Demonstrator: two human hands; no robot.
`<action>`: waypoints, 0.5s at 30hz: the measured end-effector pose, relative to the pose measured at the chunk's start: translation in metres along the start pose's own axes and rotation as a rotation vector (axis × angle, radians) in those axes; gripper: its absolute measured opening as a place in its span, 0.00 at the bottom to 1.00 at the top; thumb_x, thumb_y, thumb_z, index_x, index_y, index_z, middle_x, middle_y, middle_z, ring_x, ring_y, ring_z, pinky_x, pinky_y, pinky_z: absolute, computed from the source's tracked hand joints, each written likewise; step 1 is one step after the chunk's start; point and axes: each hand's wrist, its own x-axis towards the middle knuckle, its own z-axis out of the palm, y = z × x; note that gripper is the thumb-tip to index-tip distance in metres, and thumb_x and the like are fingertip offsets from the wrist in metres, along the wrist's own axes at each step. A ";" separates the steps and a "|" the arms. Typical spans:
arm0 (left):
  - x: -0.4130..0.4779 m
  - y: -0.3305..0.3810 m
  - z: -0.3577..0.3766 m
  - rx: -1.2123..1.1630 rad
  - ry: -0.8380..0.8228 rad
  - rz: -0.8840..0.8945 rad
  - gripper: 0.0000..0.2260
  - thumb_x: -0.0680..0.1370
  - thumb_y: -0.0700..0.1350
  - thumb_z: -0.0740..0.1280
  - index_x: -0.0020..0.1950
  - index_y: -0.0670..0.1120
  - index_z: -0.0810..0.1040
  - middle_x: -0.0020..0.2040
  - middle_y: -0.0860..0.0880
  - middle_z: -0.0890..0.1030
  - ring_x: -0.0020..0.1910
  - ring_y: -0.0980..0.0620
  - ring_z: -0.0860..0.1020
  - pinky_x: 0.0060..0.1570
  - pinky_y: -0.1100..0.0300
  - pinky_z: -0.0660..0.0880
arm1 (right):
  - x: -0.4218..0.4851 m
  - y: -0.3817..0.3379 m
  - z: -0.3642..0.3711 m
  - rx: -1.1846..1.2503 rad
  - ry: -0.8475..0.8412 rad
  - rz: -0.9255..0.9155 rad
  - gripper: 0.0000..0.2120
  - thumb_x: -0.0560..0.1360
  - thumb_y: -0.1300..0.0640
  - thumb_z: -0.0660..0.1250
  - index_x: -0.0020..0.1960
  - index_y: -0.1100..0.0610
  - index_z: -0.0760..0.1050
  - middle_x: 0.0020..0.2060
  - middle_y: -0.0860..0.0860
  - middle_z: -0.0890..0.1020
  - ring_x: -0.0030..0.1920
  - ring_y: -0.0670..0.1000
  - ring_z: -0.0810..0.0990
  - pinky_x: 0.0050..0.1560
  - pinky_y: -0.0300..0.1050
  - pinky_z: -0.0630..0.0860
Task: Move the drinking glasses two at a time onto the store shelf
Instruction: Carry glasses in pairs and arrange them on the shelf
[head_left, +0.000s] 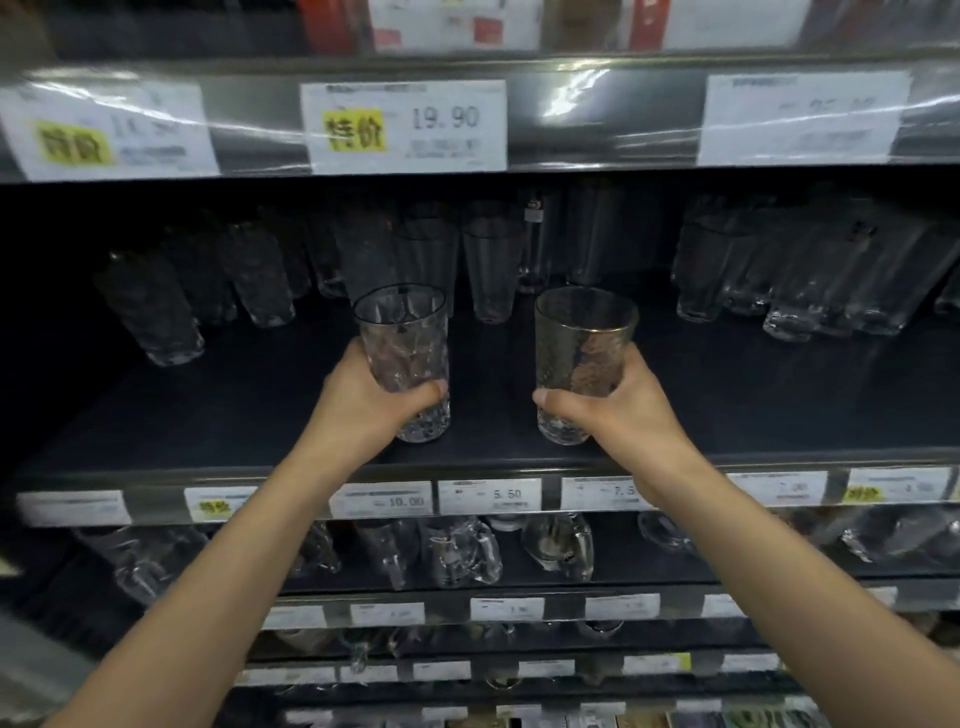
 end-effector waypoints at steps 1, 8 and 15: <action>0.000 -0.004 -0.006 0.007 0.002 -0.004 0.15 0.71 0.45 0.77 0.45 0.59 0.72 0.46 0.60 0.80 0.46 0.65 0.77 0.45 0.66 0.73 | -0.001 -0.001 0.006 -0.001 0.004 0.000 0.31 0.64 0.51 0.81 0.63 0.46 0.71 0.53 0.42 0.82 0.53 0.41 0.81 0.54 0.41 0.77; 0.012 -0.038 -0.043 0.012 0.046 -0.042 0.18 0.69 0.48 0.78 0.53 0.57 0.74 0.50 0.57 0.82 0.51 0.59 0.80 0.53 0.60 0.75 | 0.007 -0.007 0.050 -0.012 0.010 0.006 0.31 0.61 0.48 0.81 0.61 0.45 0.72 0.52 0.43 0.83 0.53 0.43 0.82 0.58 0.47 0.79; 0.042 -0.064 -0.065 0.017 0.017 -0.062 0.30 0.68 0.48 0.79 0.66 0.48 0.71 0.57 0.53 0.81 0.55 0.55 0.79 0.59 0.58 0.75 | 0.019 -0.013 0.084 -0.046 0.020 -0.016 0.30 0.63 0.49 0.81 0.60 0.45 0.70 0.50 0.42 0.82 0.53 0.43 0.81 0.56 0.44 0.79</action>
